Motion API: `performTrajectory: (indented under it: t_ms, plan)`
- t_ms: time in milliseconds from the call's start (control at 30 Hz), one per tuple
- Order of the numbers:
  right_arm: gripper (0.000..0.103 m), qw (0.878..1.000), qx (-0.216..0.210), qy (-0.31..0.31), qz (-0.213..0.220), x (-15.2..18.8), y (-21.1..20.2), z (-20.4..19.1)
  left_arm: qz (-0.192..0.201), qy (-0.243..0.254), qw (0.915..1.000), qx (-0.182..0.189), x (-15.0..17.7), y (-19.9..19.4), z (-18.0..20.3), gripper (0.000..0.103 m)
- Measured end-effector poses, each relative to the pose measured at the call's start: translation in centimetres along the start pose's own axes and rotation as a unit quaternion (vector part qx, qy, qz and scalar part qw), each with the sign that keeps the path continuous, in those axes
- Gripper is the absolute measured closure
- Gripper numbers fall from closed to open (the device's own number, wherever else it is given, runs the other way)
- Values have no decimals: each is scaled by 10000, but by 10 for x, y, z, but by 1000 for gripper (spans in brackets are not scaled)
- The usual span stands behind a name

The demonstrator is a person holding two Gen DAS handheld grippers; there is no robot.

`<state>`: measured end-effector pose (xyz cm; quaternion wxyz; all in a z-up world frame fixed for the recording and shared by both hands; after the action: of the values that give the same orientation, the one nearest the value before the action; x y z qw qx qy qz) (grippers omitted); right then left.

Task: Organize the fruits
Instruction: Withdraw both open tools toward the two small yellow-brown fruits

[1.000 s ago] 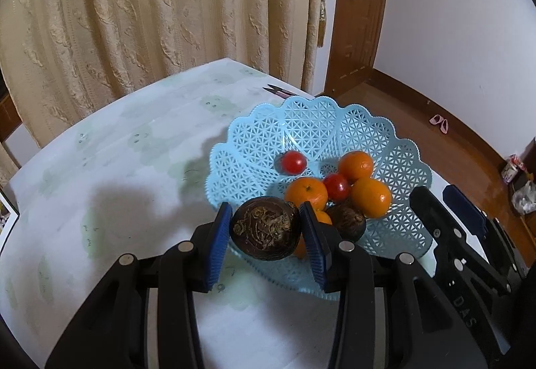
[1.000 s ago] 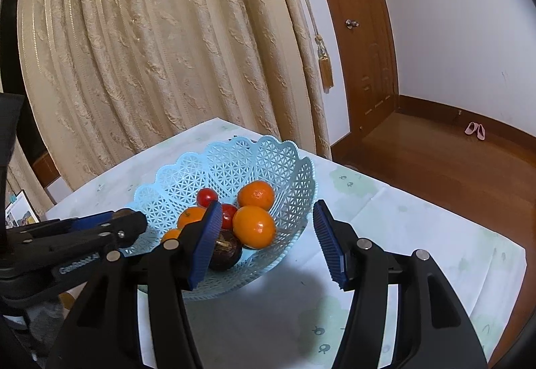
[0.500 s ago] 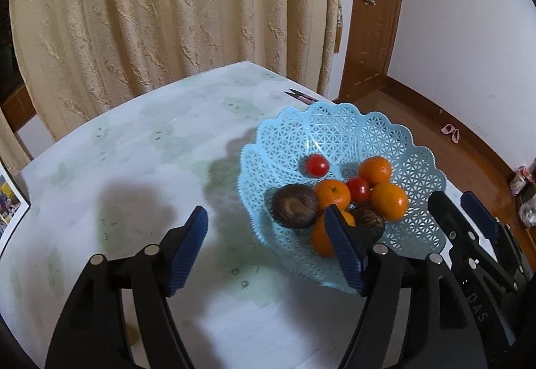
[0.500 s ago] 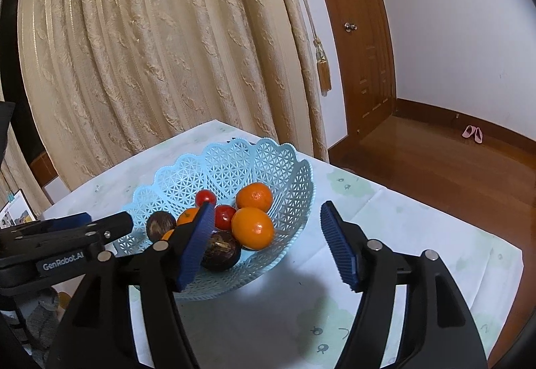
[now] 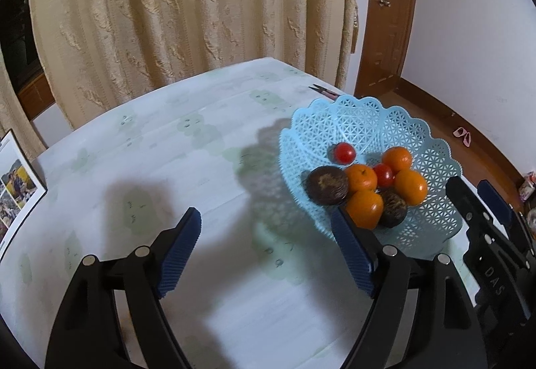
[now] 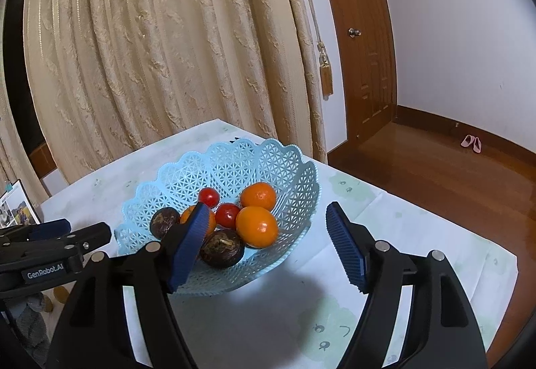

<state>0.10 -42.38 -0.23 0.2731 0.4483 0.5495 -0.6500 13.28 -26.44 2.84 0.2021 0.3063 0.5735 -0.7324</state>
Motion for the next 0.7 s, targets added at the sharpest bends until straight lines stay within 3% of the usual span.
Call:
performTrajectory:
  t_ms: [233,500,700]
  plan:
    - [29,9998,-208,-40,54,-1,-6,-10,31,-192,9996,-225,4,-12,-37,23]
    - [29,9985,-515,-122,163,-7,-19,-31,83,-649,9958,-637,10,-29,-105,23]
    - [29,9968,-735,-276,175,-8,-25,-51,-50,-901,9932,-741,28,-34,-137,23]
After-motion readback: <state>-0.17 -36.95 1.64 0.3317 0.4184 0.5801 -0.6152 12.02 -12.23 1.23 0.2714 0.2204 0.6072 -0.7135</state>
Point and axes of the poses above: each gripper's, at about its wrist camera, not at the fingertips, and y roughly the way its jaws point, z to its right, x to its underside, the point moved 4 cm from there along y, roughly the way its jaws point, and after that the axes turned 15 degrees about -y, right-handed, at the moved point
